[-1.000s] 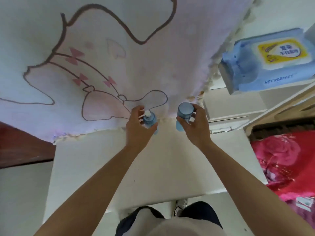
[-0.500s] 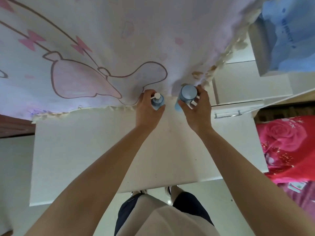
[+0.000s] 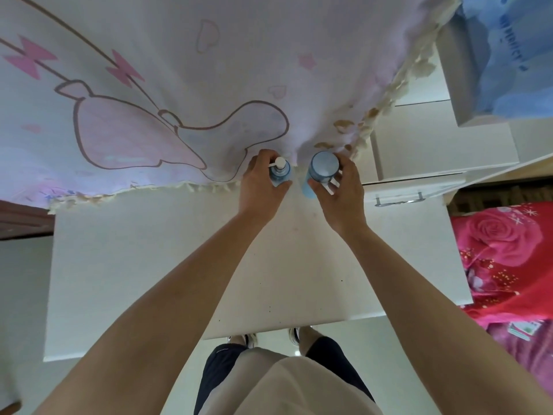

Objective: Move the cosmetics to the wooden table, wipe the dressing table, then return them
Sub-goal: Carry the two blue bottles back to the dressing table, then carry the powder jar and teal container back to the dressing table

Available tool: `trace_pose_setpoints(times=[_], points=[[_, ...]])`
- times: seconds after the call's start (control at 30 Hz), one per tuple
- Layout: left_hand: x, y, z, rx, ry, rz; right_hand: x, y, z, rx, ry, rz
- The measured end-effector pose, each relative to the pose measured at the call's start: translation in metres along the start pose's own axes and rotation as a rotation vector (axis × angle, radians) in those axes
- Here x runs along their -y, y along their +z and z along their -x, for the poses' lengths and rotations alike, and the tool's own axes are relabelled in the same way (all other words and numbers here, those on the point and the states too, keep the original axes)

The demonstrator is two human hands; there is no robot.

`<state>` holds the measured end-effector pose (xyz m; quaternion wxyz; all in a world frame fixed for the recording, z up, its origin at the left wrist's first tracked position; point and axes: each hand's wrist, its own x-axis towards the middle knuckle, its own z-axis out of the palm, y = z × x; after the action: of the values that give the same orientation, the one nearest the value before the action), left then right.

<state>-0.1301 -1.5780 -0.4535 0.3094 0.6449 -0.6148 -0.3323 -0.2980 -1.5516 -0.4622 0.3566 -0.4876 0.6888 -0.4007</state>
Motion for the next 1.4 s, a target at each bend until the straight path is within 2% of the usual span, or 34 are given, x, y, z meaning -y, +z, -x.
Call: trace_pose_setpoints(times=[0.13, 0.23, 0.3, 0.4, 0.47, 0.63, 0.77, 0.93, 1.07, 1.2, 1.4], points=[[-0.004, -0.011, 0.006, 0.048, 0.019, 0.005, 0.005, -0.003, 0.002, 0.022, -0.021, 0.127], [-0.014, -0.030, 0.016, 0.021, 0.046, -0.026, 0.019, -0.011, 0.006, 0.064, -0.014, 0.242], [-0.025, -0.051, 0.024, -0.053, 0.127, -0.059, 0.037, -0.021, 0.010, 0.053, -0.090, 0.285], [-0.047, -0.095, 0.033, -0.204, 0.265, -0.111, 0.076, -0.038, 0.018, 0.002, -0.337, 0.325], [-0.066, -0.130, 0.036, -0.290, 0.332, -0.159, 0.107, -0.046, 0.022, 0.000, -0.438, 0.311], [-0.102, -0.211, 0.061, -0.585, 0.398, -0.288, 0.198, -0.038, 0.021, 0.053, -0.694, 0.308], [-0.091, -0.261, 0.109, -0.751, 0.278, -0.402, 0.247, 0.001, 0.033, 0.098, -0.886, 0.242], [-0.050, -0.299, 0.222, -0.928, 0.072, -0.475, 0.269, 0.070, 0.097, 0.285, -1.031, 0.151], [-0.023, -0.342, 0.320, -0.967, -0.076, -0.648, 0.291, 0.121, 0.180, 0.445, -1.168, 0.077], [0.002, -0.396, 0.422, -1.044, -0.242, -0.809, 0.319, 0.174, 0.271, 0.514, -1.326, 0.049], [0.055, -0.458, 0.595, -1.151, -0.508, -0.847, 0.348, 0.270, 0.439, 0.621, -1.465, 0.022]])
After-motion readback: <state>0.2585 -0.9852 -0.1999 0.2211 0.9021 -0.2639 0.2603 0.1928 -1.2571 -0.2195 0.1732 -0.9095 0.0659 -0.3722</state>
